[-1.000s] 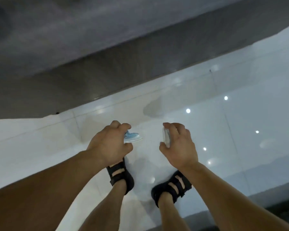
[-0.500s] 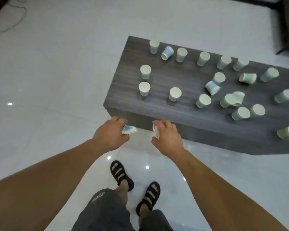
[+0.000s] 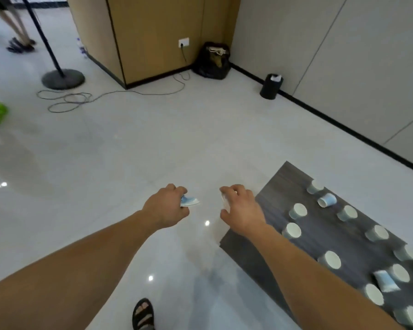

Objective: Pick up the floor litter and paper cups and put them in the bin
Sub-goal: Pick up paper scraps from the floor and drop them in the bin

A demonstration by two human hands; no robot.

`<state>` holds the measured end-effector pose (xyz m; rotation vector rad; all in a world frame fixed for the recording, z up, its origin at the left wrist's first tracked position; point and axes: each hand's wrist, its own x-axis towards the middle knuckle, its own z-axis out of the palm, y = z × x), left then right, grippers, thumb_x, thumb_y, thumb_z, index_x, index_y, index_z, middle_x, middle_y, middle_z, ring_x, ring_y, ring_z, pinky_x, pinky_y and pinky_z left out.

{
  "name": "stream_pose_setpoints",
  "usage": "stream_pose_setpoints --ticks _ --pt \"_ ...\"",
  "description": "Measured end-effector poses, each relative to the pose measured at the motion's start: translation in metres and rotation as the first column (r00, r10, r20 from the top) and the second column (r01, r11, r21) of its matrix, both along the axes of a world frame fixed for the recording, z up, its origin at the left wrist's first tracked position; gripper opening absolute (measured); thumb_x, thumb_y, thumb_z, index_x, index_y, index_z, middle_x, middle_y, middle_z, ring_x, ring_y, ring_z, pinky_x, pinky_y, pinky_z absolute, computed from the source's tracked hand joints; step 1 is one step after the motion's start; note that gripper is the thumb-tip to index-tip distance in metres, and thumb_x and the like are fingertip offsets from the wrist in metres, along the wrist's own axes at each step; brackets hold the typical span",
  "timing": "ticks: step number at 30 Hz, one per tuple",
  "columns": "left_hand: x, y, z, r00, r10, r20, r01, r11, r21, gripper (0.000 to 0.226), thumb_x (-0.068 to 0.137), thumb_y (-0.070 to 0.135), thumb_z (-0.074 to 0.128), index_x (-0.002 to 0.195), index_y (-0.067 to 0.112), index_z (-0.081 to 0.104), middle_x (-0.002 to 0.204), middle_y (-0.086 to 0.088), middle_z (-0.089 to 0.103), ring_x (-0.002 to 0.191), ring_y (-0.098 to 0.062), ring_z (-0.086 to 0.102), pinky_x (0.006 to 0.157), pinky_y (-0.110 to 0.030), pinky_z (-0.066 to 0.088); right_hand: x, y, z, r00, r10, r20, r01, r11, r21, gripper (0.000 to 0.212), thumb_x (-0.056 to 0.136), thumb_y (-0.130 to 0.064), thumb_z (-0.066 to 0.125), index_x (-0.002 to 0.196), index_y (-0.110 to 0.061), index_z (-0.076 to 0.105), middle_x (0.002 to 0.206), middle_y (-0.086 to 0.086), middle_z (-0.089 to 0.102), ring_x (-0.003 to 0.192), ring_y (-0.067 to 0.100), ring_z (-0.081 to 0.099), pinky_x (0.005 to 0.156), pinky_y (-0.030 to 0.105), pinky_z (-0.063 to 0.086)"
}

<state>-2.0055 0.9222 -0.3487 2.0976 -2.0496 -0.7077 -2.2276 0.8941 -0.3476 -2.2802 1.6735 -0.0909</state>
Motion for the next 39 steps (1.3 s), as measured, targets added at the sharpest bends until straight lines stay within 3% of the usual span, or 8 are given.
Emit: stream_pose_setpoints --ticks 6,11,25,32,39 --pt "0.105 -0.050 0.024 0.996 0.081 0.043 -0.080 0.996 -0.025 0.057 0.084 0.036 0.057 0.138 0.024 0.044 0.129 -0.003 0.049 0.112 -0.023 0.053 0.087 -0.031 0.043 0.101 -0.069 0.019 0.998 0.055 0.027 -0.053 0.996 -0.068 0.058 0.089 -0.033 0.057 0.144 -0.031 0.036 0.143 0.000 0.035 0.126 0.023 0.036 0.090 0.037 0.047" --pt "0.135 -0.124 0.030 0.996 0.075 0.038 -0.074 0.997 -0.035 0.057 0.085 0.035 0.058 0.139 0.023 0.043 0.130 -0.004 0.049 0.112 -0.024 0.053 0.088 -0.032 0.043 0.136 -0.135 0.020 0.996 0.087 0.014 -0.086 0.993 -0.078 0.058 0.088 -0.033 0.058 0.142 -0.033 0.037 0.141 -0.004 0.035 0.125 0.021 0.036 0.083 0.034 0.048" --pt "0.155 -0.424 0.056 0.987 0.117 0.108 -0.108 0.990 -0.087 0.056 0.086 0.036 0.056 0.139 0.025 0.042 0.132 -0.002 0.046 0.116 -0.023 0.050 0.090 -0.032 0.041 0.153 -0.450 0.032 0.990 0.111 0.083 -0.103 0.990 -0.095 0.058 0.089 -0.031 0.058 0.143 -0.033 0.037 0.141 -0.005 0.035 0.126 0.020 0.036 0.086 0.033 0.046" --pt "0.161 -0.562 0.045 0.993 0.093 0.074 -0.089 0.995 -0.052 0.057 0.085 0.037 0.057 0.138 0.023 0.043 0.131 -0.004 0.047 0.113 -0.024 0.052 0.089 -0.033 0.044 0.150 -0.585 0.027 0.997 0.060 0.041 -0.057 0.997 -0.058 0.059 0.088 -0.032 0.059 0.143 -0.034 0.037 0.141 -0.005 0.036 0.126 0.020 0.036 0.085 0.032 0.045" --pt "0.167 -0.750 0.034 0.999 -0.033 0.027 0.035 0.996 -0.086 0.058 0.085 0.035 0.057 0.140 0.024 0.042 0.130 -0.002 0.047 0.113 -0.022 0.051 0.086 -0.030 0.042 0.153 -0.735 0.024 0.997 -0.077 0.032 0.079 0.993 -0.085 0.059 0.087 -0.032 0.059 0.142 -0.033 0.038 0.141 -0.006 0.037 0.125 0.019 0.037 0.085 0.031 0.044"
